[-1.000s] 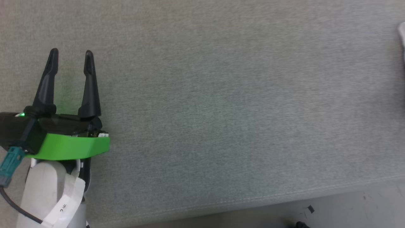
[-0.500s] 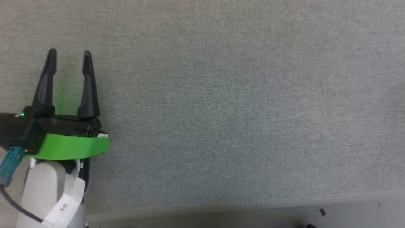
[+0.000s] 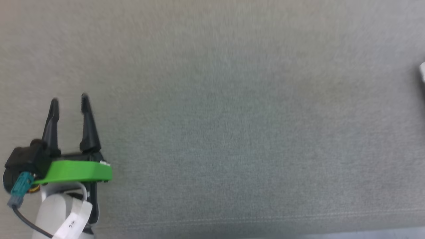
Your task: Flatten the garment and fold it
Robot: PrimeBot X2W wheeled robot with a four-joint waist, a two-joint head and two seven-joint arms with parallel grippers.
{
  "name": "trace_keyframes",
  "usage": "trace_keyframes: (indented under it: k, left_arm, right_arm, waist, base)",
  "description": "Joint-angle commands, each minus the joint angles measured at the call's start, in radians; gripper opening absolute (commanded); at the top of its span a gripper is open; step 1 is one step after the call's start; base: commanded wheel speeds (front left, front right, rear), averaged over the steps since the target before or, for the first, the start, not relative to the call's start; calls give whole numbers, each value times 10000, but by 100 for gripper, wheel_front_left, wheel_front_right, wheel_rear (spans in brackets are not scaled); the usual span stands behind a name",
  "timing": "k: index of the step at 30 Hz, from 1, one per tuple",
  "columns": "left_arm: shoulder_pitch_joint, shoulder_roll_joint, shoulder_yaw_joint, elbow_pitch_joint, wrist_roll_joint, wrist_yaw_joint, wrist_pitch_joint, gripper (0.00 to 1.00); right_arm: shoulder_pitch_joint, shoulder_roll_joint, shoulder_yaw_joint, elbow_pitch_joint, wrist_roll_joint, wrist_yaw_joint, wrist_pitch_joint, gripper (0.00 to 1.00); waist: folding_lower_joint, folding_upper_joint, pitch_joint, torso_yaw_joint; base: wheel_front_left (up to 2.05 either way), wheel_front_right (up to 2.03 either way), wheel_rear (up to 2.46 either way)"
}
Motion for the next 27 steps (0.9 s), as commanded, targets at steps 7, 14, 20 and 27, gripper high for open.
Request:
trace_keyframes:
  k: [7, 14, 20, 27]
  left_arm:
    - [619, -110, 214, 169, 57, 476, 0, 100]
    - [909, -246, 203, 285, 17, 661, -11, 100]
    - [1188, -243, -29, 539, 103, 630, 76, 100]
    - [1436, -259, -730, 954, 384, 357, 168, 100]
  right_arm:
    - [2175, 2407, 50, -969, -243, -19, -2238, 100]
    - [4570, 3526, 199, -1559, -484, -19, -3822, 100]
    - [6088, 3636, 188, -1216, -344, -19, -4132, 100]
    - [7251, 3642, 5, -823, -176, -19, -4222, 100]
  waist:
    - [1, 0, -2651, 449]
    - [1, 0, -3280, 702]
    - [1, 0, -3718, 790]
    - [1, 0, -3957, 843]
  base:
    - [0, 0, 0]
    - [0, 0, 0]
    - [0, 0, 0]
    - [0, 0, 0]
